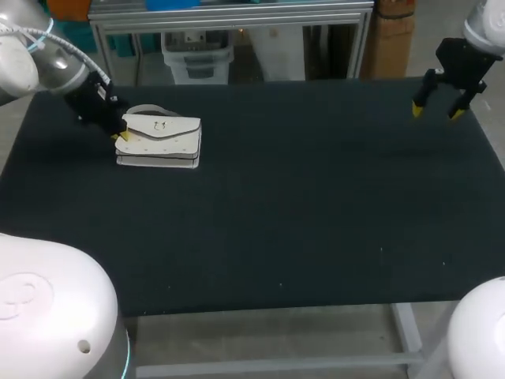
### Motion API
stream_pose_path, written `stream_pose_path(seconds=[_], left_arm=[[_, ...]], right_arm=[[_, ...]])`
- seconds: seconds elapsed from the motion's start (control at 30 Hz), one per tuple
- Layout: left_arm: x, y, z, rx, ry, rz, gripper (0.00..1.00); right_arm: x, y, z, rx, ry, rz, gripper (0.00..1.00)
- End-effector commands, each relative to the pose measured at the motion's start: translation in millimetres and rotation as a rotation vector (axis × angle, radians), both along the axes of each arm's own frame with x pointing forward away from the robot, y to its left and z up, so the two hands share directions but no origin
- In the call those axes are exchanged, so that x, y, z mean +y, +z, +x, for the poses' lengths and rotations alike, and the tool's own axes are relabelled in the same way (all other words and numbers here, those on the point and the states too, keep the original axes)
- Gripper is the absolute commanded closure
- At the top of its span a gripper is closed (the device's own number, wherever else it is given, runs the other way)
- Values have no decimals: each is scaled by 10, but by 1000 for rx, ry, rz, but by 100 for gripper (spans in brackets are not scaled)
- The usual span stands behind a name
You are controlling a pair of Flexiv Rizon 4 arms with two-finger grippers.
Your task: Pick up the bag, open it, inspect its contents, close it, and place it on the opposite side
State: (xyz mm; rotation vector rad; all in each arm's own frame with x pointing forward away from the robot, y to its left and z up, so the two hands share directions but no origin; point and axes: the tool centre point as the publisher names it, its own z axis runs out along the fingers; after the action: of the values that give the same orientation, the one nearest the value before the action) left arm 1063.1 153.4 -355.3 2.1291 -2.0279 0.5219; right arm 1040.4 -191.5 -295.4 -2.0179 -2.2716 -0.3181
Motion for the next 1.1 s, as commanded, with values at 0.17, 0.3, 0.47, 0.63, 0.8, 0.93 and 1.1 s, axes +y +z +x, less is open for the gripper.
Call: stream_pose_path(seconds=[0.17,0.3,0.47,0.63,0.8,0.93,1.1], left_arm=[[527,-67,263,-38,66,81,100],[780,-118,433,-39,74,108,100],[1113,-84,645,-50,117,154,100],[1389,-63,759,-36,139,158,100],[1558,-109,802,-9,144,157,100],[1647,-140,813,-1,158,162,100],[1681,-112,781,-9,149,132,0]], right_arm=[[-166,202,-77,-18,-41,-25,0],[-169,266,-107,-29,-57,-51,0],[-193,269,-116,-31,-74,-70,0],[-221,291,-99,-26,-70,-82,0],[-286,344,-87,-29,-81,-111,0],[-326,363,-93,-30,-95,-126,0],[-329,363,-103,-28,-96,-121,0]])
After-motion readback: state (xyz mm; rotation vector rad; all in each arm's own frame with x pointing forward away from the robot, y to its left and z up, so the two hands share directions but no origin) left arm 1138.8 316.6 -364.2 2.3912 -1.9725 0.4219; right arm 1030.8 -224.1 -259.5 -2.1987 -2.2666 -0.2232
